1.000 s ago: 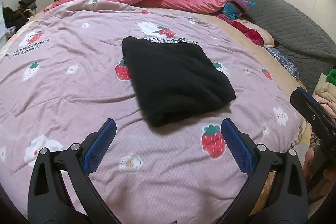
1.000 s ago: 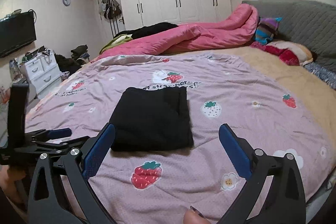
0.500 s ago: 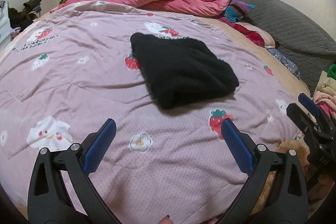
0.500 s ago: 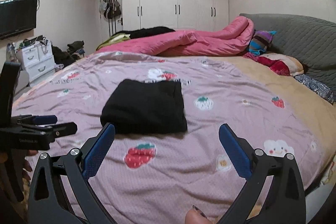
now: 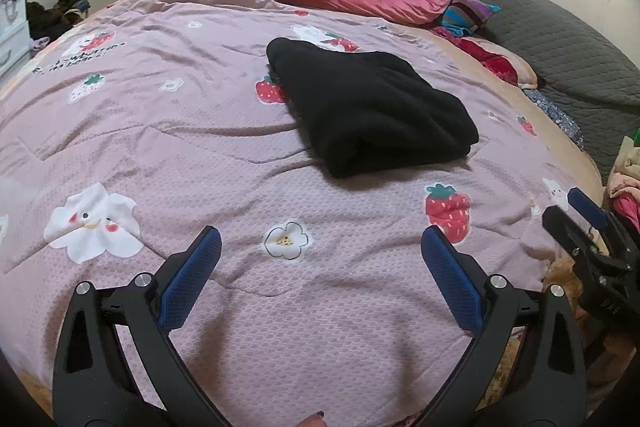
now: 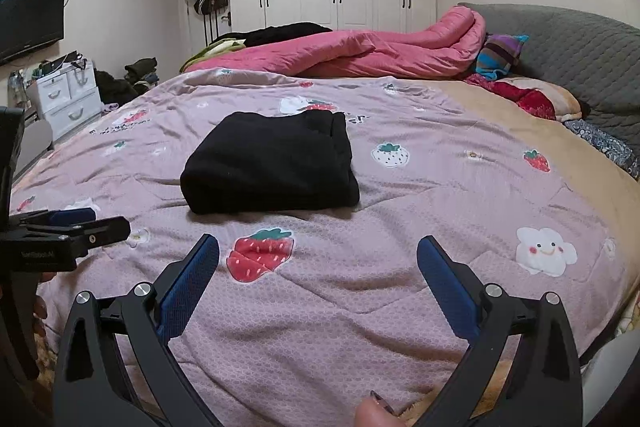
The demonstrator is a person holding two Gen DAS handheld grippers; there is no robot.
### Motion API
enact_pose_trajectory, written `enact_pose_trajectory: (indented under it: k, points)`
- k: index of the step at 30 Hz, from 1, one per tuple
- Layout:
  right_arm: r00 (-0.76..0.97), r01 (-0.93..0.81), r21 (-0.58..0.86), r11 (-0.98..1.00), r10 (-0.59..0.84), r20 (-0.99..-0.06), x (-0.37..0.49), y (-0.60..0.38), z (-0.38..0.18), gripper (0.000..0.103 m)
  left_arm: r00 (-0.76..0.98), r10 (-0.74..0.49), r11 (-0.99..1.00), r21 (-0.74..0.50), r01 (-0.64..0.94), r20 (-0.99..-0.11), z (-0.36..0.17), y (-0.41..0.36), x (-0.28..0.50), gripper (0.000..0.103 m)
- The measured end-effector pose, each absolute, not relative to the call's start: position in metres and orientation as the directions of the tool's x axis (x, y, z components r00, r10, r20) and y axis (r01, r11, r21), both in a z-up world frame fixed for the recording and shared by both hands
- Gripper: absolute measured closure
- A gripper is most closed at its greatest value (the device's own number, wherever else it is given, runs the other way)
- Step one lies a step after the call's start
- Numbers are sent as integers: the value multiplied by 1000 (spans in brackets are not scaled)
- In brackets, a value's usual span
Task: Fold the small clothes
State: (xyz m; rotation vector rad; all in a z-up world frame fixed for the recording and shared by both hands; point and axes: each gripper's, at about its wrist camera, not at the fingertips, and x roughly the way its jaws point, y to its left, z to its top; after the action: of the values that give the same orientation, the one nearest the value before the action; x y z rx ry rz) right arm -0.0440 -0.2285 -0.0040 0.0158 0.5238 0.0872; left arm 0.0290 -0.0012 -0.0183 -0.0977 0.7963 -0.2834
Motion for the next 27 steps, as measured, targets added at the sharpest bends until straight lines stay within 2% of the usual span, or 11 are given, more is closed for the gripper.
enact_pose_trajectory:
  k: [27]
  points:
    - [849, -71, 18, 997, 70, -523, -38, -225, -10, 4, 673, -254, 967, -174, 185, -695, -16, 3, 30, 9]
